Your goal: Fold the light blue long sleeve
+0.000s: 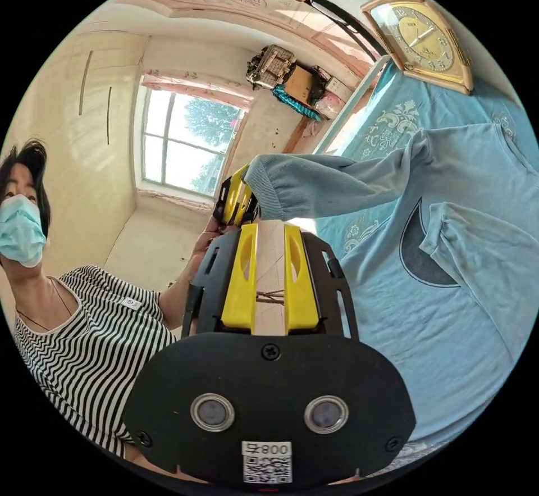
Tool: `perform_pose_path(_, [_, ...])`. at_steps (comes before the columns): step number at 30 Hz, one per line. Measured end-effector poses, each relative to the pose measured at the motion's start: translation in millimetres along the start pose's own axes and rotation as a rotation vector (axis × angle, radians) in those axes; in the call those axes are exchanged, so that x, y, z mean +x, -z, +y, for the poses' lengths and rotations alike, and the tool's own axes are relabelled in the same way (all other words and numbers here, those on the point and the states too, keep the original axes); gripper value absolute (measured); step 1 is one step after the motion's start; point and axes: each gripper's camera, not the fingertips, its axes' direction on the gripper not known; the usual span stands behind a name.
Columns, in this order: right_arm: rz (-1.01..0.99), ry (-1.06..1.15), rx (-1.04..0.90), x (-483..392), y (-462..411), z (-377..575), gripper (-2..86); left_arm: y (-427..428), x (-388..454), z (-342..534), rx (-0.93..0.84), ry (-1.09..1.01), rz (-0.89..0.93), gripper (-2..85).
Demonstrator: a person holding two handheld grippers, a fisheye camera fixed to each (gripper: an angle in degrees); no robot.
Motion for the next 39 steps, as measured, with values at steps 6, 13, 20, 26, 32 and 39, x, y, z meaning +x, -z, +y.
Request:
perform_pose_path(6, [-0.371, -0.352, 0.166, 75.3, 9.4, 37.4, 9.0, -6.4, -20.6, 19.9, -0.017, 0.035, 0.045, 2.9])
perform_pose_path(13, [-0.656, -0.585, 0.269, 121.8, -18.6, 66.8, 10.7, -23.9, -47.8, 38.1, -0.037, 0.069, 0.053, 2.9])
perform_pose_path(20, [-0.772, -0.593, 0.29, 129.4, -22.5, 56.4, 5.2, -51.7, -79.7, 54.6, -0.031, 0.096, 0.028, 2.9])
perform_pose_path(26, [-0.526, -0.482, 0.18, 117.0, 36.3, 22.7, 1.9, -78.4, -109.7, 67.6, -0.032, 0.116, -0.024, 2.9])
perform_pose_path(32, [-0.143, -0.372, -0.096, 94.8, 86.3, -25.0, 1.3, -140.6, -171.9, 92.4, -0.123, 0.245, -0.103, 2.9])
perform_pose_path(39, [0.037, -0.252, -0.208, 69.1, 137.8, -83.5, 1.2, -268.6, -214.2, 101.9, -0.208, 0.258, -0.034, 3.0])
